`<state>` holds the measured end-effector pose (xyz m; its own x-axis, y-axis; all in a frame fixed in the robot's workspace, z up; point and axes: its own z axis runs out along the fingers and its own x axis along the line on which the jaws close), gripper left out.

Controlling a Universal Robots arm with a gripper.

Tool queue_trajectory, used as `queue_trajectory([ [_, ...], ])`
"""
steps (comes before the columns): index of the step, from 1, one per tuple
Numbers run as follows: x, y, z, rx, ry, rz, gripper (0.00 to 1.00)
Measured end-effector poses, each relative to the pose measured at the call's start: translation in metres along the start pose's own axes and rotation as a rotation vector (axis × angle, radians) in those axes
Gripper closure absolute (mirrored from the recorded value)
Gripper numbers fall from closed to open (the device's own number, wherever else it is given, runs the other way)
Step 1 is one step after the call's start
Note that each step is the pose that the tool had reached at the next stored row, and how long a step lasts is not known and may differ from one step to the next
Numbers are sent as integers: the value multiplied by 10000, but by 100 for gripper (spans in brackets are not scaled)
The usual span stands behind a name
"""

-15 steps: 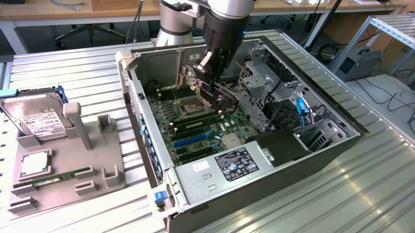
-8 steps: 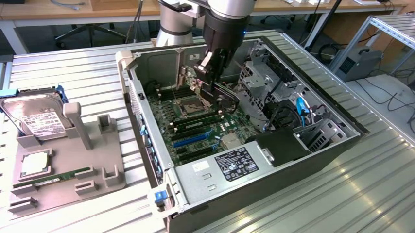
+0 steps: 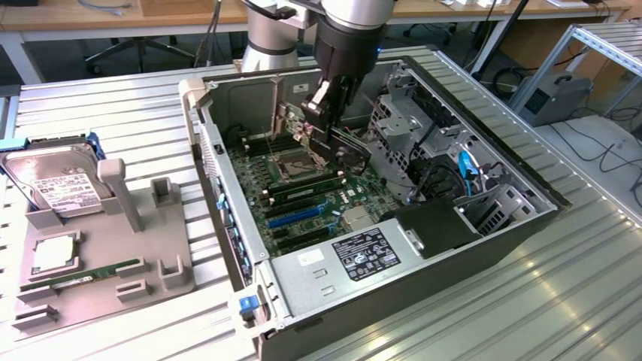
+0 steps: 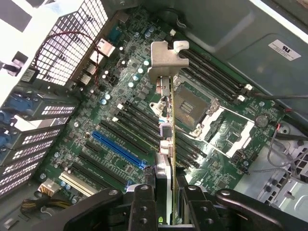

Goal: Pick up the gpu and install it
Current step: 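Insert the gpu into the slot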

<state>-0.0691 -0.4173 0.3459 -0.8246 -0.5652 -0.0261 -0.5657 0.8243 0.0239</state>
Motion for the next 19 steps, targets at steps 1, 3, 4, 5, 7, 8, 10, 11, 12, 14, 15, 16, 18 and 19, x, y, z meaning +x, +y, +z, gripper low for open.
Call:
queue_trajectory([
  [1, 0, 0, 0, -1, 1, -40, 73],
  [3, 0, 0, 1, -3, 3, -114, 73],
  [4, 0, 0, 1, -4, 3, -152, 73],
  [5, 0, 0, 1, -5, 5, -205, 73],
  [7, 0, 0, 2, -8, 7, -286, 73],
  [8, 0, 0, 2, -9, 7, -324, 73],
  [10, 0, 0, 2, -10, 9, -392, 73],
  [11, 0, 0, 2, -11, 11, -430, 73],
  [12, 0, 0, 2, -12, 12, -472, 73],
  [14, 0, 0, 3, -14, 14, -559, 73],
  [15, 0, 0, 3, -15, 15, -603, 73],
  [16, 0, 0, 3, -16, 16, -649, 73],
  [18, 0, 0, 3, -18, 18, -741, 73],
  [19, 0, 0, 3, -19, 20, -781, 73],
])
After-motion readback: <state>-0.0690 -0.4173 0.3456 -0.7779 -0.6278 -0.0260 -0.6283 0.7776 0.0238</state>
